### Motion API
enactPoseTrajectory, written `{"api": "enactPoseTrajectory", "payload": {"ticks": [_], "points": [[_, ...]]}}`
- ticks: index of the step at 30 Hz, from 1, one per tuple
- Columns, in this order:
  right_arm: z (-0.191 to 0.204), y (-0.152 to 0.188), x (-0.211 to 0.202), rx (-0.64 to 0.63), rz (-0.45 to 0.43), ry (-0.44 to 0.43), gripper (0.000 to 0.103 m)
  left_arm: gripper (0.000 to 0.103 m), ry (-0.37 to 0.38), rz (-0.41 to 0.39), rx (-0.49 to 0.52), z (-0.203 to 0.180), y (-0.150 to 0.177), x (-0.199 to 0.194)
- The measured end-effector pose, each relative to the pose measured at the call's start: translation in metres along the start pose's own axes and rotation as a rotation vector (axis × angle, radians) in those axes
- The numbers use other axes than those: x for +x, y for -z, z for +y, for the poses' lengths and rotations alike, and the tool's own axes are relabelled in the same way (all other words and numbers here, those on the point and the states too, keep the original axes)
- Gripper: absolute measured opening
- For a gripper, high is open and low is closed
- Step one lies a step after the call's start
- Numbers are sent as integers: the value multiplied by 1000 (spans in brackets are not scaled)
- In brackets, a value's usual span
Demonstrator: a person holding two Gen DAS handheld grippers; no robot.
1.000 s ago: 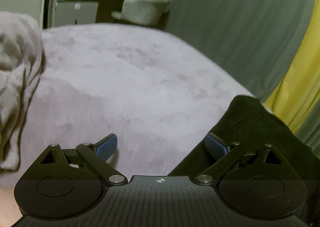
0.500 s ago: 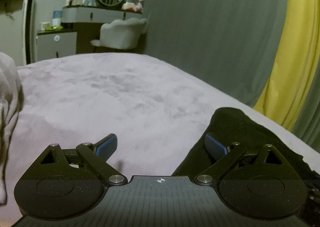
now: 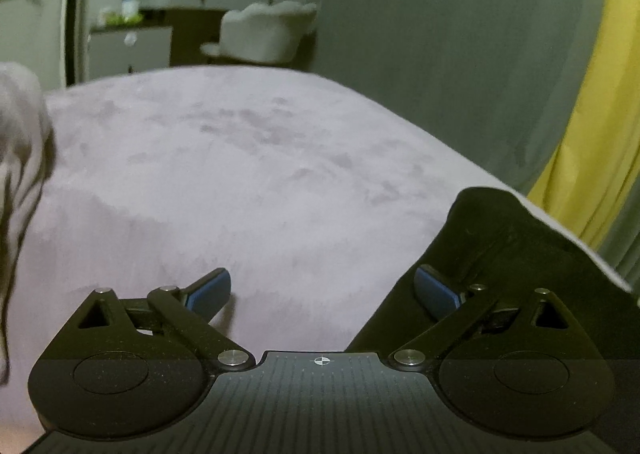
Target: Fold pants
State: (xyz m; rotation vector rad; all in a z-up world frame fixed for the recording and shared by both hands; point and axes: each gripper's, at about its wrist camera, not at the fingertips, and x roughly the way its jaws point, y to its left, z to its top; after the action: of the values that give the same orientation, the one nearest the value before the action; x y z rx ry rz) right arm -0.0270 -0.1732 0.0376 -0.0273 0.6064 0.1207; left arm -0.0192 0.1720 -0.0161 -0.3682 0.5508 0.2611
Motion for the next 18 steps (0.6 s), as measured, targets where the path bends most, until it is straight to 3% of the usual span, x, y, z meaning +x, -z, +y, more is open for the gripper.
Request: {"api": "enactPoseTrajectory", "payload": {"ticks": [2, 4, 5, 6, 9, 11, 14, 18], "points": [[-25, 9, -8, 114, 40, 7, 93, 101, 48, 6, -21, 4, -2, -5], [-55, 15, -14, 314, 79, -42, 96, 100, 101, 2, -25, 6, -3, -12], [-55, 15, -14, 314, 79, -42, 96, 100, 135, 6, -31, 8, -4, -13], [-77, 21, -13, 490, 131, -82, 96, 100, 190, 23, -48, 12, -5, -14], [-92, 28, -4, 623, 180, -154, 96, 100, 263, 70, -56, 16, -7, -15], [-92, 32, 6, 649, 221, -196, 96, 100, 322, 146, -49, 16, -9, -9], [-94, 34, 16, 688, 244, -248, 98, 101, 463, 338, -93, 22, -13, 15], [-110, 38, 33, 797, 252, -336, 99, 102, 557, 467, -156, 32, -19, 40]]}}
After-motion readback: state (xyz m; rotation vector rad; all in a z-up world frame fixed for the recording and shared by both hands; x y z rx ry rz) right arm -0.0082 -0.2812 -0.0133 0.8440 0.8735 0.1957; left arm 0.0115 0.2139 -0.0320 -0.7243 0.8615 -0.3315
